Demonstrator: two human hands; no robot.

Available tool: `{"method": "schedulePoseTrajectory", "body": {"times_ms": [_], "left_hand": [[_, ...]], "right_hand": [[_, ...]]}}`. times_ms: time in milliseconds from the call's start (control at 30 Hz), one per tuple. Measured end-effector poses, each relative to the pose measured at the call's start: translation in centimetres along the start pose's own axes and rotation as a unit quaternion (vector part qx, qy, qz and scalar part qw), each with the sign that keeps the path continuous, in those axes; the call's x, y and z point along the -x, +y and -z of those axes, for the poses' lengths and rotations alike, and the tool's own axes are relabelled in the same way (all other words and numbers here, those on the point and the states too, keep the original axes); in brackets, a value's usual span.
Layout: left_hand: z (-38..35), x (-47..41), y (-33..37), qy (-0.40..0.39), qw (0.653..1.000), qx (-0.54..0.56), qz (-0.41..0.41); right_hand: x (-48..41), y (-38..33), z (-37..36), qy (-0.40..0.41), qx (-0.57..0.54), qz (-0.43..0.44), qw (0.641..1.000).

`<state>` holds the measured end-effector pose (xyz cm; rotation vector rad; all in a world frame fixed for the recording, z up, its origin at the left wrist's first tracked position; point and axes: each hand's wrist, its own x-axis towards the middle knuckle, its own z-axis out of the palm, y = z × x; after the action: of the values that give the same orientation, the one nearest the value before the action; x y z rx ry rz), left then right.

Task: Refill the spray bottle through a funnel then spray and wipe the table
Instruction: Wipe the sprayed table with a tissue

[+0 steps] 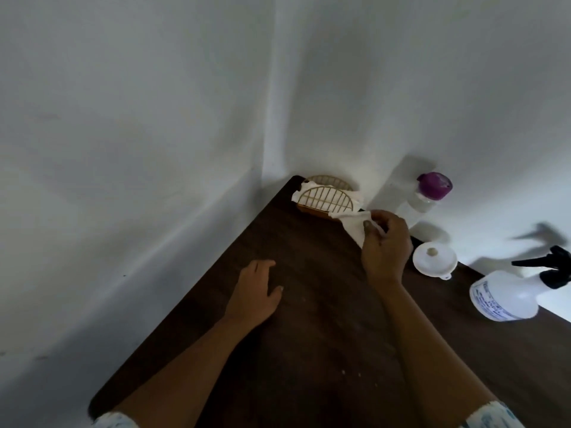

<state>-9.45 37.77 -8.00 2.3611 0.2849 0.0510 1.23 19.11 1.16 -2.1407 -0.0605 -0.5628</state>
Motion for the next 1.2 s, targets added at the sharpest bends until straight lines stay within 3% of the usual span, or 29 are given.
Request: {"method": "schedulePoseTrajectory", "body": {"times_ms": [300,433,567,667,733,800,900,967,1100,1200], "left_hand": [[-1.1,8.4,2.1,0.044,0.999,-0.015,-0.016],[-2.1,13.0,1.7,0.068,0.997,-0.026,0.009],[-2.6,16.1,-0.2,0.097,0.993,-0.042,0.061],[-2.5,17.7,-1.7,0.107,0.989,-0.032,0.099],[-2.6,18.4,-2.7,0.107,0.987,-0.043,0.113],[-2.5,18.8,-3.3,0.105,0.987,-0.054,0.111],[-2.3,18.8,-4.0,0.116,0.988,-0.054,0.087],[-2.0,18.5,-3.9,0.122,0.989,-0.040,0.075],[-2.0,17.2,-4.1,0.118,0.991,-0.041,0.056],[-1.9,15.8,-3.9,0.122,0.991,-0.039,0.041]], "right_hand": [[11.7,5.3,7.0,-0.181,0.098,-0.062,0.977],[17.7,5.7,7.6,-0.396,0.223,0.011,0.891],[22.9,3.8,6.0,-0.568,0.212,0.146,0.782],[25.0,2.4,4.0,-0.521,0.259,0.296,0.757],[25.0,1.5,1.7,-0.524,0.271,0.326,0.739],[23.2,1.6,-0.7,-0.541,0.289,0.290,0.734],[17.1,3.2,-3.4,-0.458,0.363,0.208,0.784],[12.9,5.2,-2.5,-0.411,0.414,0.147,0.799],[11.0,8.1,0.9,-0.427,0.419,0.032,0.800],[16.7,6.5,1.4,-0.431,0.375,0.088,0.816]]}}
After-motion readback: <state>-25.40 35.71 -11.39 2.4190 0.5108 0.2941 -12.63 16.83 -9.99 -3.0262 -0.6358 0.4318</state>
